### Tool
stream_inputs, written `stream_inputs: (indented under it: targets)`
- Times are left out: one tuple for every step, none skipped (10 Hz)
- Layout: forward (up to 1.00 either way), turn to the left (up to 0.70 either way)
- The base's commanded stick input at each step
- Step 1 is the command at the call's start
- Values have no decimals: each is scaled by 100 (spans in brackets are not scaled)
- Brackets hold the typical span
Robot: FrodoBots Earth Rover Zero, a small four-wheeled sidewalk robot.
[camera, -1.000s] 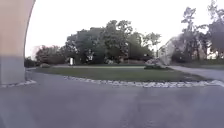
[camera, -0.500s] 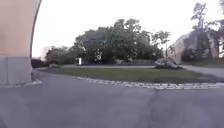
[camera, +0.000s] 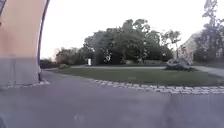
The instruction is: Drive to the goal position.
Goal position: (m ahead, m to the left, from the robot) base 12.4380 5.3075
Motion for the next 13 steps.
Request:
stream_inputs:
  targets:
    - [50, 0]
    - [50, 26]
    - [50, 50]
    - [50, 50]
    - [50, 50]
    - [50, 50]
    - [50, 50]
    - [50, 50]
    - [50, 50]
    - [50, 50]
    - [50, 50]
    - [50, 50]
    - [50, 50]
